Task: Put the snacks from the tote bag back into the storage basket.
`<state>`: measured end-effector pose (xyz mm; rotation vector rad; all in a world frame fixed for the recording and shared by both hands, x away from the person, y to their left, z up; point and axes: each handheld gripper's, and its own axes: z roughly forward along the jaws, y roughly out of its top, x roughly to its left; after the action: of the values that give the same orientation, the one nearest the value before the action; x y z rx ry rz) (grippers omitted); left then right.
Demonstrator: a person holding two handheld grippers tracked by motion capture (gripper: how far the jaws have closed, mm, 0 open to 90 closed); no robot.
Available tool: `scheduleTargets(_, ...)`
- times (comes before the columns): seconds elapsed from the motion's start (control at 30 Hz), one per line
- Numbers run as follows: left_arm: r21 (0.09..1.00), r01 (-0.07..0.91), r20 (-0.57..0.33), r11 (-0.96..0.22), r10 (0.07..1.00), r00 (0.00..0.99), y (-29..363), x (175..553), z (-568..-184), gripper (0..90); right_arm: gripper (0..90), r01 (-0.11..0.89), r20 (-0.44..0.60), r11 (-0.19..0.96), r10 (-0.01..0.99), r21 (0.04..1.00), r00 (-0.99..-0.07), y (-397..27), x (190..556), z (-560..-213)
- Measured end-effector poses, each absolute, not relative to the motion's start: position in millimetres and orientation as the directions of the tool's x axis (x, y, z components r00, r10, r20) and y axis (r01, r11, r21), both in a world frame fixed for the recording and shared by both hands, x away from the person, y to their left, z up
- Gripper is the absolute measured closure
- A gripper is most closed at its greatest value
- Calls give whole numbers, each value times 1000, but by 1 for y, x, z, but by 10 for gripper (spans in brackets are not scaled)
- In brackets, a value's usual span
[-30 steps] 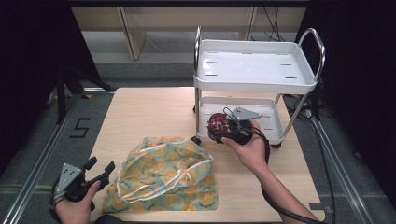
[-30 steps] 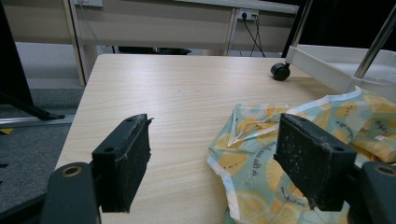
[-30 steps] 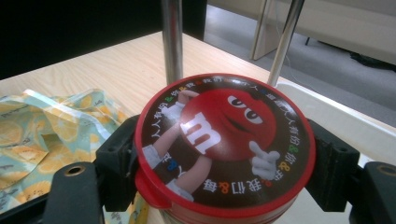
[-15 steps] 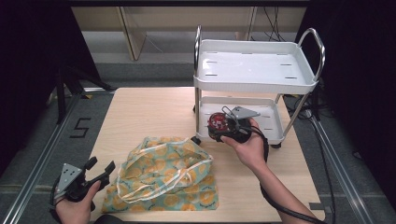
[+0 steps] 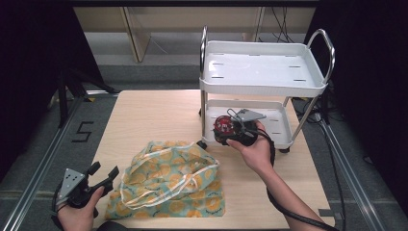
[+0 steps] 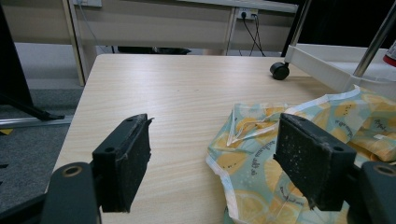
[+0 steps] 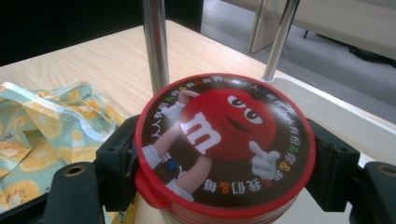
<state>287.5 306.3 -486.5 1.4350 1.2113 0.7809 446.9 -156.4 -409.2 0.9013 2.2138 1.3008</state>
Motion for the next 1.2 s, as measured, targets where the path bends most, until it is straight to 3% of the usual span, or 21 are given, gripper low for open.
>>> scheduleTargets(1.2, 962, 264, -144, 70, 951, 274, 306, 288, -486, 257, 268, 315, -53, 362, 726, 877, -686, -148, 466, -410)
